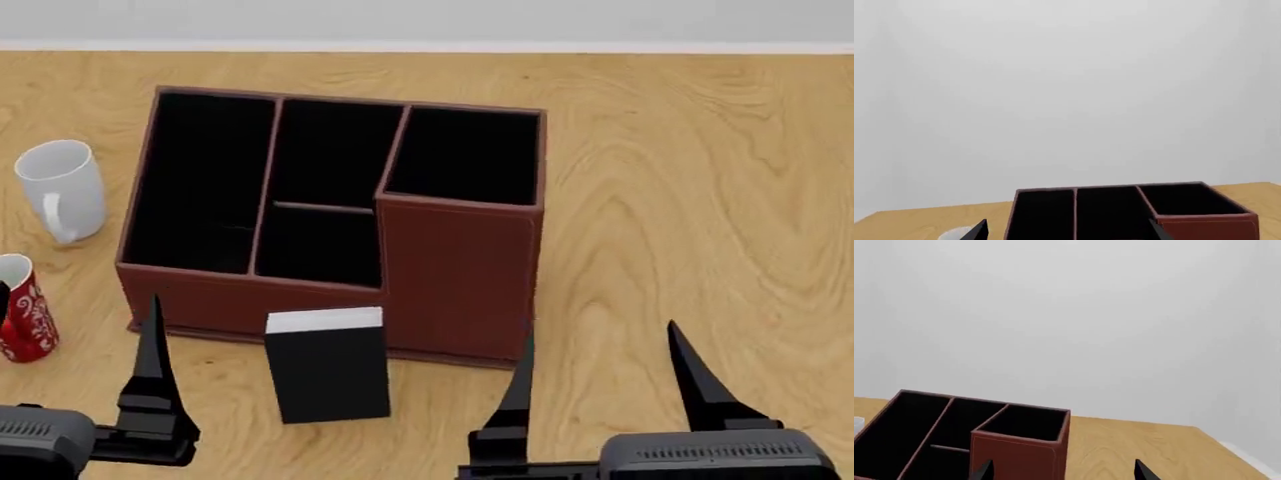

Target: Pick up the book and place it in the right compartment of the caddy.

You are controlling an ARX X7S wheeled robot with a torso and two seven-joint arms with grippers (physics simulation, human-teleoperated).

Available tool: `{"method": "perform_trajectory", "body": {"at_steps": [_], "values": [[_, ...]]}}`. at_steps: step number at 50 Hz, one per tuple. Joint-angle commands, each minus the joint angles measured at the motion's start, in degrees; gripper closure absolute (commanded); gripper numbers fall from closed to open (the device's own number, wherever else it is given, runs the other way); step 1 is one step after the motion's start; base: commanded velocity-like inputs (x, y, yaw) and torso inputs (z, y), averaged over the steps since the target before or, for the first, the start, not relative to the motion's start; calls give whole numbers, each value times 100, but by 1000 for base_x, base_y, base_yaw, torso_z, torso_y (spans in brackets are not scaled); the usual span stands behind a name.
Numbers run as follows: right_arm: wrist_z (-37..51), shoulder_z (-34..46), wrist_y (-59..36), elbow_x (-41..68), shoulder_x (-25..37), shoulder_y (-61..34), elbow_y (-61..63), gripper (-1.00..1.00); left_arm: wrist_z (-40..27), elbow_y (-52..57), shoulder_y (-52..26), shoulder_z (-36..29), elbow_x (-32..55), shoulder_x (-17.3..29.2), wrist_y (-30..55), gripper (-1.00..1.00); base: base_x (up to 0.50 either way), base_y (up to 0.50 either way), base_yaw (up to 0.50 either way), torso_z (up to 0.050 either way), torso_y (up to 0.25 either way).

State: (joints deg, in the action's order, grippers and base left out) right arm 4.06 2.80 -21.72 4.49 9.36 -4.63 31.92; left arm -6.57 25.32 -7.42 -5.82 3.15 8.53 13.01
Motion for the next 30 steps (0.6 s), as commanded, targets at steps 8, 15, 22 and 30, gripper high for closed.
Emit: {"method": "perform_trajectory", "body": {"at_steps": [8, 15, 22, 30], "values": [[138, 244, -78, -134, 61, -43, 8, -100, -117, -17, -41, -63, 26, 91, 20, -100, 429, -271, 0, 0, 0], [169, 249, -141, -81, 77, -19, 89, -100, -186, 61, -19, -66, 16, 124, 43, -100, 471, -186, 0, 0, 0], [291, 222, -322, -68, 55, -18, 203, -100, -225, 117, -14, -74, 33, 160, 77, -100, 479, -173, 0, 0, 0], [228, 122, -231, 176, 48, -50, 99, -100, -251, 146, -17, -99, 50, 189, 88, -100, 417, -134, 0, 0, 0]]}}
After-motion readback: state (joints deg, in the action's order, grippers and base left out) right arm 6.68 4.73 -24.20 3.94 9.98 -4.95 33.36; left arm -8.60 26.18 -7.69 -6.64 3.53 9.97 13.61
